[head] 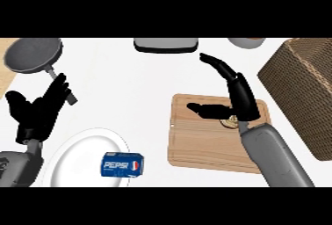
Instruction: Pick the cupcake from the cutting board and place it in the basket
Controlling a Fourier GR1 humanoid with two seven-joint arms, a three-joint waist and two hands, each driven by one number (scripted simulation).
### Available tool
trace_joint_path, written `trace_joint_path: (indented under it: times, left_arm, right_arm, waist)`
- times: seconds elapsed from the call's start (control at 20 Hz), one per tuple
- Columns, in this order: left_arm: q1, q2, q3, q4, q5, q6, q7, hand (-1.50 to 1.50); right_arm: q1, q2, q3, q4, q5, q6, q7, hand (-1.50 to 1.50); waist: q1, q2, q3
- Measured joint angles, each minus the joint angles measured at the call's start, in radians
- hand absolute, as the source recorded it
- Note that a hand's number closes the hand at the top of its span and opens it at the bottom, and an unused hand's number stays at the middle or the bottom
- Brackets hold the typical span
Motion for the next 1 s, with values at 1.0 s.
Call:
trace_joint_path:
  times: [1.0]
  left_arm:
    - [0.027,0.018,0.037,0.003,-0.001,-0.044,0.002,0.0]
  right_arm:
    - [-0.421,-0.326,-0.04,-0.085,0.082,0.672,1.116,-1.5]
  waist:
    - [-0.027,-0.02,-0.002]
